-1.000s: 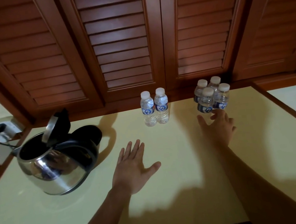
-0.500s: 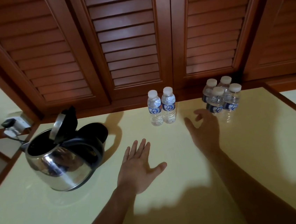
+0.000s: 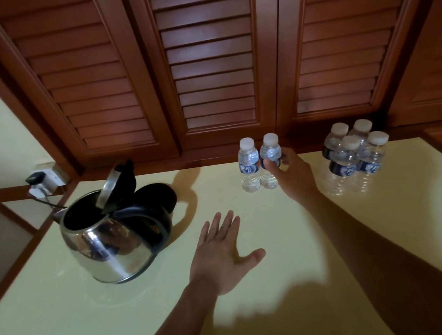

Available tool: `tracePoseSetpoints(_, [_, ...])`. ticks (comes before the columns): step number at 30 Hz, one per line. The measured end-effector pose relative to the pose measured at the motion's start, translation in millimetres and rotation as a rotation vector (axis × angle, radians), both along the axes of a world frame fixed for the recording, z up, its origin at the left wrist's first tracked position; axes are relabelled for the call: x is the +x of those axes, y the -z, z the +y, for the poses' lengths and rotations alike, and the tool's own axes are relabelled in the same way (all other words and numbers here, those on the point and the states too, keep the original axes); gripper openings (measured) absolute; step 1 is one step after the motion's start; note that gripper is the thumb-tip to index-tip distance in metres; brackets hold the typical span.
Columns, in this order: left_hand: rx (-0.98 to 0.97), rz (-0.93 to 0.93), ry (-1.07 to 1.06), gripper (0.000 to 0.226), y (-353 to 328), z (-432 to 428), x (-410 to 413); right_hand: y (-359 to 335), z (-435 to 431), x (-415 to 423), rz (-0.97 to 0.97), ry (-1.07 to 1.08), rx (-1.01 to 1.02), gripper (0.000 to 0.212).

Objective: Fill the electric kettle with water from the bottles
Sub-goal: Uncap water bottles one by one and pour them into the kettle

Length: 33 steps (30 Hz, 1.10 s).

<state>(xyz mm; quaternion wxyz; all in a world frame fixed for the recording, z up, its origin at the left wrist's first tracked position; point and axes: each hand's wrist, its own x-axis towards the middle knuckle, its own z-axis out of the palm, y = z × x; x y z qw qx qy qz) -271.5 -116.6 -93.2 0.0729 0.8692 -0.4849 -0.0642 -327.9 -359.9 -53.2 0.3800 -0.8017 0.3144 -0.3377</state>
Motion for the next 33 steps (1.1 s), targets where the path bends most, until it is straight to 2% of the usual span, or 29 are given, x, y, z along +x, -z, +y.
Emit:
tracePoseSetpoints(8, [-0.034, 0.022, -0.002, 0.103, -2.2, 0.7, 0.3, -0.5, 36.0, -32.8, -0.08, 0.064, 0.004, 0.038])
tracePoseSetpoints(11, [-0.153, 0.108, -0.02, 0.104, -7.2, 4.7, -3.9, 0.6, 70.0, -56.6, -0.108, 0.057, 0.036, 0.033])
tracePoseSetpoints(14, [-0.447, 0.297, -0.102, 0.095, -11.4, 14.3, -10.5, -0.6, 104.4, -73.4, -0.122, -0.001, 0.159, 0.023])
tracePoseSetpoints(16, [-0.626, 0.578, -0.191, 0.083, -14.0, 23.2, -16.5, -3.7, 125.0, -77.9, -0.129, -0.062, 0.236, 0.021])
tracePoseSetpoints(18, [-0.726, 0.901, -0.207, 0.067, -19.0, 35.2, -22.3, -10.6, 145.9, -78.0, -0.135, -0.113, 0.257, 0.019])
tracePoseSetpoints(21, [-0.781, 1.06, -0.13, 0.05, -28.1, 61.5, -24.2, -22.2, 178.4, -72.0, -0.126, -0.152, 0.194, 0.018])
tracePoseSetpoints(26, [-0.764, 1.006, -0.103, 0.044, -38.9, 114.2, 3.7, -37.7, 237.7, -52.2, -0.106, -0.189, 0.157, 0.02])
tracePoseSetpoints(30, [-0.74, 0.901, -0.04, 0.024, -47.4, 168.2, 32.5, -49.1, 292.2, -28.5, -0.065, -0.217, 0.094, 0.034])
tracePoseSetpoints(33, [-0.732, 0.815, -0.051, 0.034, -46.3, 206.6, 56.6, -62.8, 326.0, -10.1, -0.068, -0.141, -0.044, 0.031])
